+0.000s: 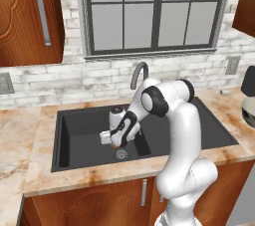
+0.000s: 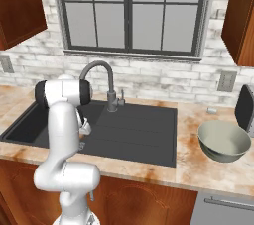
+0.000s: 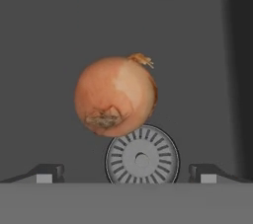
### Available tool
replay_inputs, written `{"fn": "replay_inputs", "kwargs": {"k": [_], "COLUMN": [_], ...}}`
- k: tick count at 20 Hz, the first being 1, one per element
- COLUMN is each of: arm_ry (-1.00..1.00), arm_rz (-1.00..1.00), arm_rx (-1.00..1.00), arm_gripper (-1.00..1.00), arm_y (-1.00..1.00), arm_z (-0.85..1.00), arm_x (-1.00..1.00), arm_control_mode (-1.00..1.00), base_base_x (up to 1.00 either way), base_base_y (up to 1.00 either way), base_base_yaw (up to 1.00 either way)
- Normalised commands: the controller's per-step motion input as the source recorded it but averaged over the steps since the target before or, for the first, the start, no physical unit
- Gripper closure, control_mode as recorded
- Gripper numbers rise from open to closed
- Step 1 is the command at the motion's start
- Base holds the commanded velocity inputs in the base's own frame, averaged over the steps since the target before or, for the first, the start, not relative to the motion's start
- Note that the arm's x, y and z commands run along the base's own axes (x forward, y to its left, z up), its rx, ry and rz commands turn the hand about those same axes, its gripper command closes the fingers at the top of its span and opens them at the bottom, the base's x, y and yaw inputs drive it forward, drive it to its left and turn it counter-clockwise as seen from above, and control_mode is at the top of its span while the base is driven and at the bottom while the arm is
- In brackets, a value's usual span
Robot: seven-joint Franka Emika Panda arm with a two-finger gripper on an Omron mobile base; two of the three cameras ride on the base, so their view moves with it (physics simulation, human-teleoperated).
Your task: Pick the onion from the sink and place it in the bowl. Then pick the bowl and place it in the microwave. Then close the microwave door and press the start button.
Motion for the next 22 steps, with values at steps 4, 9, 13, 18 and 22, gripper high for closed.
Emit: {"fn": "replay_inputs", "kwargs": {"k": [4, 9, 13, 18, 22], "arm_ry": [-0.05, -0.04, -0.03, -0.03, -0.01], "arm_rz": [0.00, 0.00, 0.00, 0.00, 0.00], "arm_rx": [0.00, 0.00, 0.00, 0.00, 0.00], "arm_gripper": [-1.00, -1.00, -1.00, -1.00, -1.00], "arm_y": [0.07, 0.07, 0.04, 0.00, 0.00], "arm_z": [0.00, -0.01, -0.05, -0.08, -0.10], "arm_x": [0.04, 0.07, 0.11, 0.13, 0.13], "arm_control_mode": [-1.00, -1.00, -1.00, -1.00, -1.00], "base_base_x": [0.00, 0.00, 0.00, 0.00, 0.00], "base_base_y": [0.00, 0.00, 0.00, 0.00, 0.00], "base_base_yaw": [0.00, 0.00, 0.00, 0.00, 0.00]}}
